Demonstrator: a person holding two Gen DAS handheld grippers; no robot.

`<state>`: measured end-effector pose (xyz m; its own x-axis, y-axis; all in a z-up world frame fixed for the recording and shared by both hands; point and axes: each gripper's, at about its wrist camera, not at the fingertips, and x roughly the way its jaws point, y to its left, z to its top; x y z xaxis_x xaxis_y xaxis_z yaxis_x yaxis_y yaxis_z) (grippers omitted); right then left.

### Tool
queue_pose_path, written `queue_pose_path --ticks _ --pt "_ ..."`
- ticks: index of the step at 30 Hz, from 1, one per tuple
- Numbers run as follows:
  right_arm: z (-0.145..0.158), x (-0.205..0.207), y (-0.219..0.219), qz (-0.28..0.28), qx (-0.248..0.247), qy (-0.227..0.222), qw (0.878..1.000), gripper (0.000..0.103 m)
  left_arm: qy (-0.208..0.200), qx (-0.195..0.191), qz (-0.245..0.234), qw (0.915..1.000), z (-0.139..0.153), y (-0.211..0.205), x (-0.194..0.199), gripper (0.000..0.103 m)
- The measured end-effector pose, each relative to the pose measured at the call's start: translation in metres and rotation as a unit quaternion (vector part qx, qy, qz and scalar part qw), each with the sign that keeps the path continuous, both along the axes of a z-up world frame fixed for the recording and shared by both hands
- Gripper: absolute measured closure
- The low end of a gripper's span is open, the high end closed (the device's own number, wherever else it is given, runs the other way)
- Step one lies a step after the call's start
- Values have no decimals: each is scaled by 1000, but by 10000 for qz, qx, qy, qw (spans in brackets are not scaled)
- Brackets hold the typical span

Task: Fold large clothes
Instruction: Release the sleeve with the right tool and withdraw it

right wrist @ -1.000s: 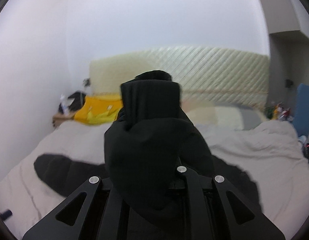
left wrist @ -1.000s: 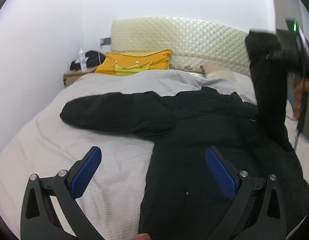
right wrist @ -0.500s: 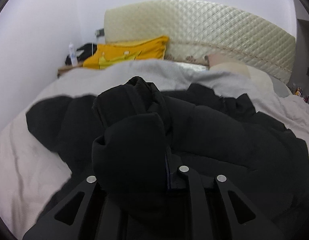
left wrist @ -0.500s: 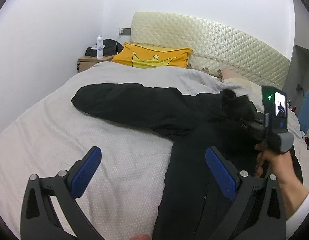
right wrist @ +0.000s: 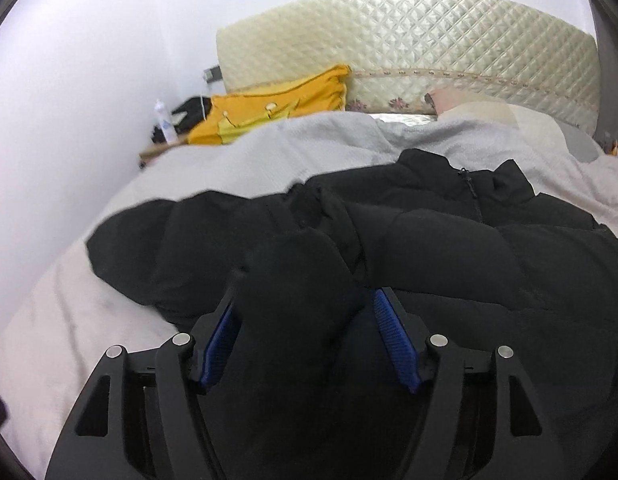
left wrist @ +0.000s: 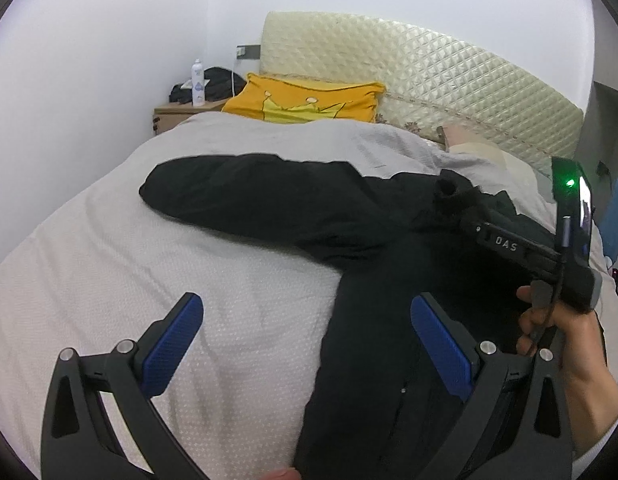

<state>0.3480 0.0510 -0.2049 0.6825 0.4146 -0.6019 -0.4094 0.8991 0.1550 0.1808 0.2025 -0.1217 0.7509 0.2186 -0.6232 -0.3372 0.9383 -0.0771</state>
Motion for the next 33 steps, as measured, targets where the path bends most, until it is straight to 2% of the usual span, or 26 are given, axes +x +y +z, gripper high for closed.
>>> queue_pose_path --ticks 4,11,17,20,24,28,33 --pt "31 -18 -13 51 101 -223 9997 33 -91 373 46 9993 6 -11 -4 0" --pt "82 -46 -39 -21 -33 -579 9983 33 -285 101 -215 9993 29 -24 -12 0" --pt "123 -80 -80 -282 216 -931 9950 33 -525 179 -543 9970 48 -54 -21 0" --pt "128 -97 -98 -398 251 -1024 9936 33 -555 118 -704 9959 53 -67 -23 0" --pt "130 -124 -120 -563 1 -1214 9910 33 -659 163 -892 9937 60 -84 -31 0" --pt "128 -155 -143 -546 244 -985 9933 33 -734 201 -1043 9916 64 -98 -40 0" --pt "132 -199 -165 -604 282 -1164 9910 33 -767 123 -1228 9894 71 -109 -48 0"
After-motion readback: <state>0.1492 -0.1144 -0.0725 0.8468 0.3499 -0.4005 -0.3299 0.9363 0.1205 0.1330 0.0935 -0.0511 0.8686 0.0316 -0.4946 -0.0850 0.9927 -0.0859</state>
